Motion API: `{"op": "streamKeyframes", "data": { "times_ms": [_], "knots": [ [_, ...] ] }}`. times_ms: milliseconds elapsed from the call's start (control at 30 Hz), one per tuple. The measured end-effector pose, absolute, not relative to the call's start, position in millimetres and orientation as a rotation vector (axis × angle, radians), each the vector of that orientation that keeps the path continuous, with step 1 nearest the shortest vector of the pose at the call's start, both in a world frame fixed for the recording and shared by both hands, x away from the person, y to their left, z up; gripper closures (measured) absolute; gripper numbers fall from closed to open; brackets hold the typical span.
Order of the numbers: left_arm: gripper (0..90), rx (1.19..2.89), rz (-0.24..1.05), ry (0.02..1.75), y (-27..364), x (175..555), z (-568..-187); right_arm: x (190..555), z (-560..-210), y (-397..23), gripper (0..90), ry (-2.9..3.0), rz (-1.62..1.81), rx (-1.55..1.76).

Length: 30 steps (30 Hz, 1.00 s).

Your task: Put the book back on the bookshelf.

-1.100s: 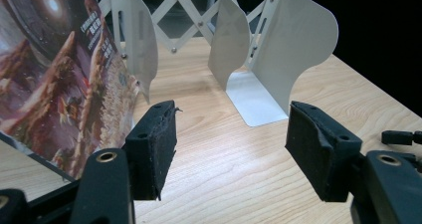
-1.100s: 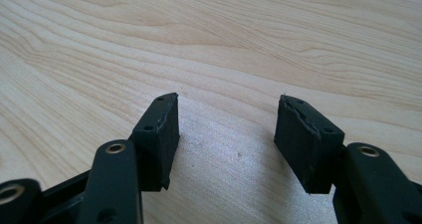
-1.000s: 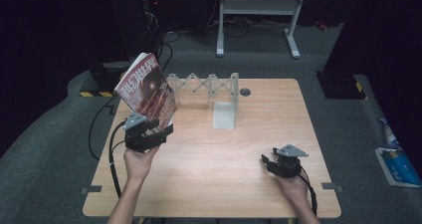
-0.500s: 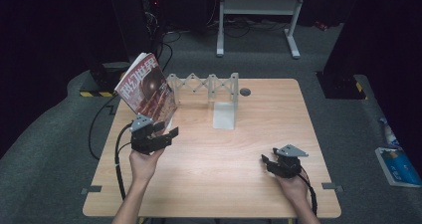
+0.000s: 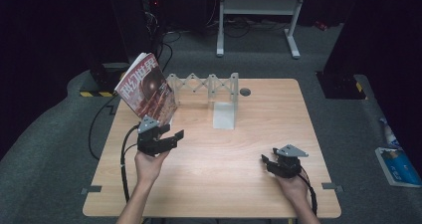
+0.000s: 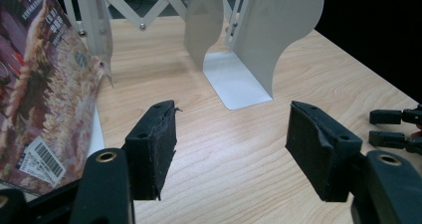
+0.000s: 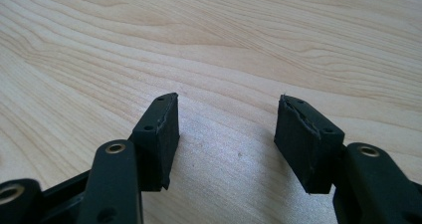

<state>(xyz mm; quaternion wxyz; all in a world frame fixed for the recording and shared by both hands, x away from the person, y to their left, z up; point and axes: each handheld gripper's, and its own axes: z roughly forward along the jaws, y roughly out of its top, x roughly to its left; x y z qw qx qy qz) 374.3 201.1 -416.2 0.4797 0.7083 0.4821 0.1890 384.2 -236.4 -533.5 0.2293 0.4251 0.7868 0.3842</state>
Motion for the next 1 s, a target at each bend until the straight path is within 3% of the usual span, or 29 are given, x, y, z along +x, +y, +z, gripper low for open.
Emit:
{"op": "streamKeyframes", "data": {
  "times_ms": [1000],
  "knots": [
    [36.6,1.796,0.409,1.184,180,380,-441,384,-534,-236,42.5,2.164,1.058,1.17]
  ]
}}
